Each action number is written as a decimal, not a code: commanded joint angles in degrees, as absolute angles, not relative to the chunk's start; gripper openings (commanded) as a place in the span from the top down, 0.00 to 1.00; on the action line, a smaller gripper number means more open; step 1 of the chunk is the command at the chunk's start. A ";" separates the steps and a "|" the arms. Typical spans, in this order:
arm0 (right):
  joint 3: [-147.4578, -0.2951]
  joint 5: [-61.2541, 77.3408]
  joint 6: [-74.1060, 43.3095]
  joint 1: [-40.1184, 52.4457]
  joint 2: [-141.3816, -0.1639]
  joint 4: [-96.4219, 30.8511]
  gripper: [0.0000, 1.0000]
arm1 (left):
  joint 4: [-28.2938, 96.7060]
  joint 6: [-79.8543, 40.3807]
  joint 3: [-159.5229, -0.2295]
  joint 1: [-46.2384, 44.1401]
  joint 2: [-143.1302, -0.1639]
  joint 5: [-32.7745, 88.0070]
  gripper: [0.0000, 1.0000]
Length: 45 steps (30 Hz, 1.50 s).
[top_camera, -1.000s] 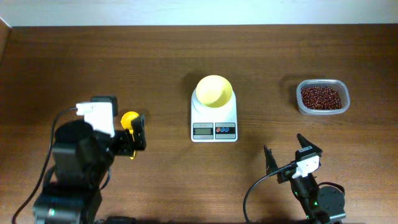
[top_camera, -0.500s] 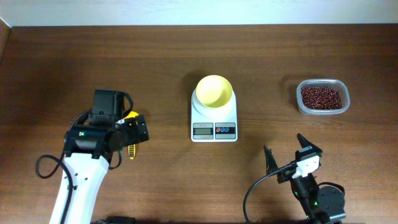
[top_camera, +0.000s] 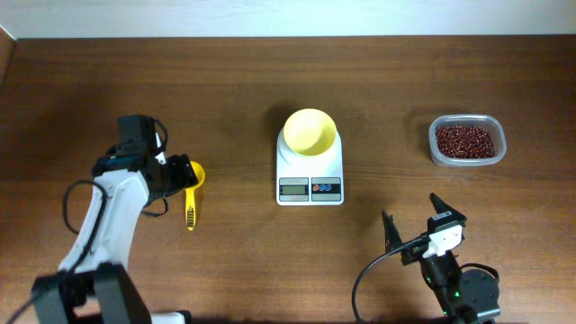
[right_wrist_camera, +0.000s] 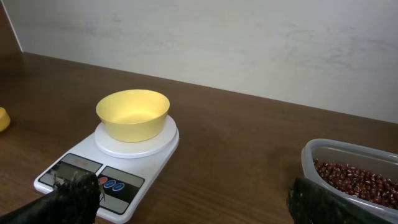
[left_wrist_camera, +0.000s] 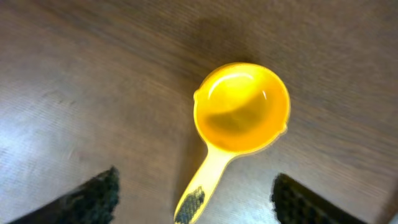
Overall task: Scoop item into bowl and weigh 50g on scale
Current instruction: 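Reach the left gripper to the yellow scoop and grasp its handle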
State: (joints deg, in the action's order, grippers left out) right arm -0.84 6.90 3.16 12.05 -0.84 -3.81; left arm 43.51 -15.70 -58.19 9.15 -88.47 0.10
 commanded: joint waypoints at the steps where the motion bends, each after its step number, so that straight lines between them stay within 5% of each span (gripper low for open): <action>1: -0.32 6.83 2.98 12.36 -0.51 -3.81 0.01 | 39.75 -14.70 -57.78 9.28 -93.62 1.50 0.20; 5: -0.32 6.83 2.98 12.36 -0.51 -3.81 0.01 | 35.29 -14.70 -57.78 9.28 -98.21 1.78 0.23; 15: -0.32 6.83 2.98 12.36 -0.51 -3.81 0.01 | 28.67 -16.93 -57.21 9.28 -101.36 1.78 0.78; 22: -0.32 6.83 2.98 12.36 -0.51 -3.81 0.01 | 25.10 -17.10 -52.18 9.28 -101.36 2.85 0.76; 24: -0.32 6.83 2.98 12.36 -0.51 -3.81 0.01 | 24.56 -17.12 -52.21 9.28 -101.36 4.01 1.00; 28: -0.32 6.83 2.98 12.36 -0.51 -3.81 0.01 | 27.07 -18.22 -55.29 9.41 -100.29 5.17 1.00; 33: -0.32 6.81 2.98 12.36 -0.51 -3.81 0.01 | 48.03 -29.67 -71.18 10.57 -91.92 5.34 1.00; 36: -0.32 6.83 2.98 12.36 -0.51 -3.81 0.01 | 58.08 -34.30 -78.17 10.57 -84.05 18.98 0.98; 37: -0.32 6.83 2.98 12.36 -0.51 -3.81 0.01 | 58.04 -34.30 -78.15 10.55 -81.87 23.88 0.89; 38: -0.32 6.83 2.98 12.36 -0.51 -3.81 0.01 | 58.06 -34.30 -78.15 10.50 -79.90 27.92 1.00; 39: -0.32 6.83 2.98 12.36 -0.51 -3.81 0.01 | 59.05 -35.77 -78.15 10.50 -78.39 29.39 1.00; 43: -0.32 8.71 1.74 12.38 -0.51 -2.22 0.01 | 72.40 -67.05 -78.15 10.50 -75.70 18.92 1.00; 45: -0.32 18.31 -14.55 12.38 -0.62 -2.96 0.01 | 83.90 -87.37 -77.93 10.50 -75.88 16.64 1.00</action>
State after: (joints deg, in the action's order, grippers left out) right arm -0.73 8.60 1.15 12.05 -0.86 -3.18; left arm 75.83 -58.08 -78.04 10.33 -76.49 21.15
